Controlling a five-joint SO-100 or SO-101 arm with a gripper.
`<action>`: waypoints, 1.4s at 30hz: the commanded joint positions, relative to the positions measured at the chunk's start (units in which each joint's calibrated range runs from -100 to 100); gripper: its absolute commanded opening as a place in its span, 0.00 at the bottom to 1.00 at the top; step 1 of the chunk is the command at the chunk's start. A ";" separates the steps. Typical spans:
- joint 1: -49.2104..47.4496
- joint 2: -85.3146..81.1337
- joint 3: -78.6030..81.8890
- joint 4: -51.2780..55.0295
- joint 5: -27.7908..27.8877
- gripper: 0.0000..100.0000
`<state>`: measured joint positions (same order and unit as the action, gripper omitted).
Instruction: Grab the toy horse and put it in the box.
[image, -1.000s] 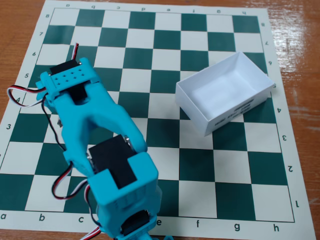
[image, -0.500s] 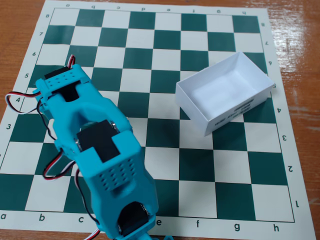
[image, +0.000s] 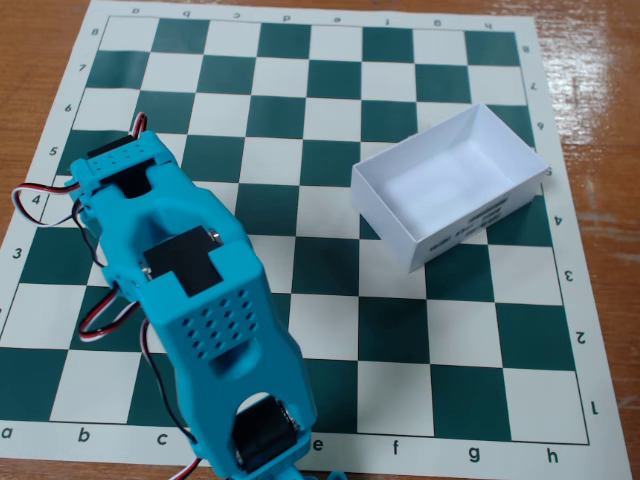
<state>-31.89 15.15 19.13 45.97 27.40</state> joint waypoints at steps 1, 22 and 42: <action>-0.68 0.60 -3.15 -0.29 -0.17 0.16; 3.82 -9.57 -0.15 4.03 0.32 0.00; 34.25 -24.18 -0.24 9.51 12.38 0.00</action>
<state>-1.12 -6.47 21.12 56.57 38.75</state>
